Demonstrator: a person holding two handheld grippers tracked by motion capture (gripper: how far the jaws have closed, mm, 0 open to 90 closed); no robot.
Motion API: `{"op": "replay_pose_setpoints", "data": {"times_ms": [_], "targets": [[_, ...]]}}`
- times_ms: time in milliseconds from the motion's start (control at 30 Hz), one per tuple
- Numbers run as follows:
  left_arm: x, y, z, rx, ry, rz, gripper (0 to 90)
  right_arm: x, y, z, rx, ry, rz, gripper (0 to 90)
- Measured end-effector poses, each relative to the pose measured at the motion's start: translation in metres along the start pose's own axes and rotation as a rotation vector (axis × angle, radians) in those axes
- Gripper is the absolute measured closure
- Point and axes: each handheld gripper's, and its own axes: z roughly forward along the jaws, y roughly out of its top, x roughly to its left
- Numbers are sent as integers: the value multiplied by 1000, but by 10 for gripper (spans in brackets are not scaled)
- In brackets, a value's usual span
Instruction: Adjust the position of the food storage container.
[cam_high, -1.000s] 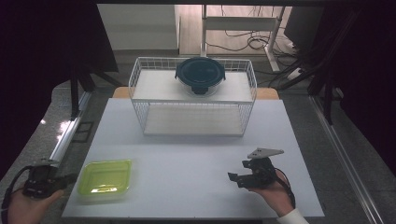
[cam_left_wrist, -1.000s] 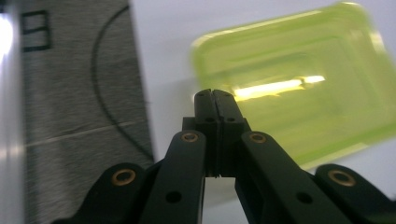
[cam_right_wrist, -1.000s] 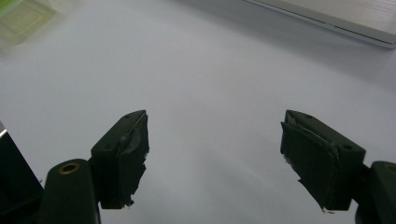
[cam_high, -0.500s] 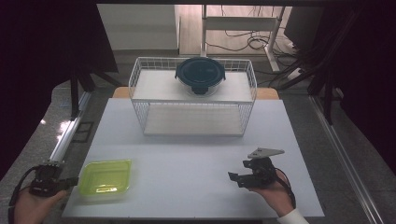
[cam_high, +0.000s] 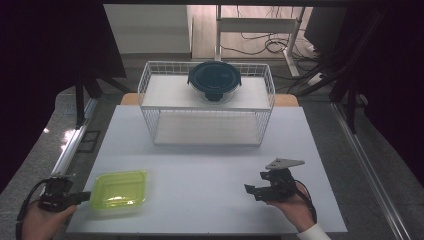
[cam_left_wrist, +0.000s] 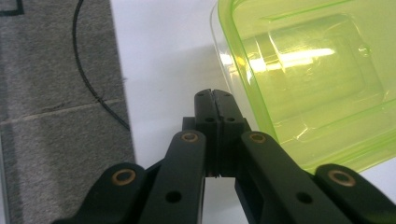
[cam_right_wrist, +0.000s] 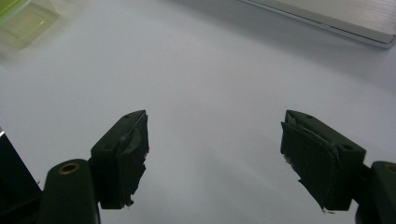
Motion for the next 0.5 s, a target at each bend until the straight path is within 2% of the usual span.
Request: {"op": "replay_pose_setpoints", "data": {"times_ms": [500], "targets": [[-51,17,17,18,-95,85,899,1,1,-2,-6,5,4,229]]}}
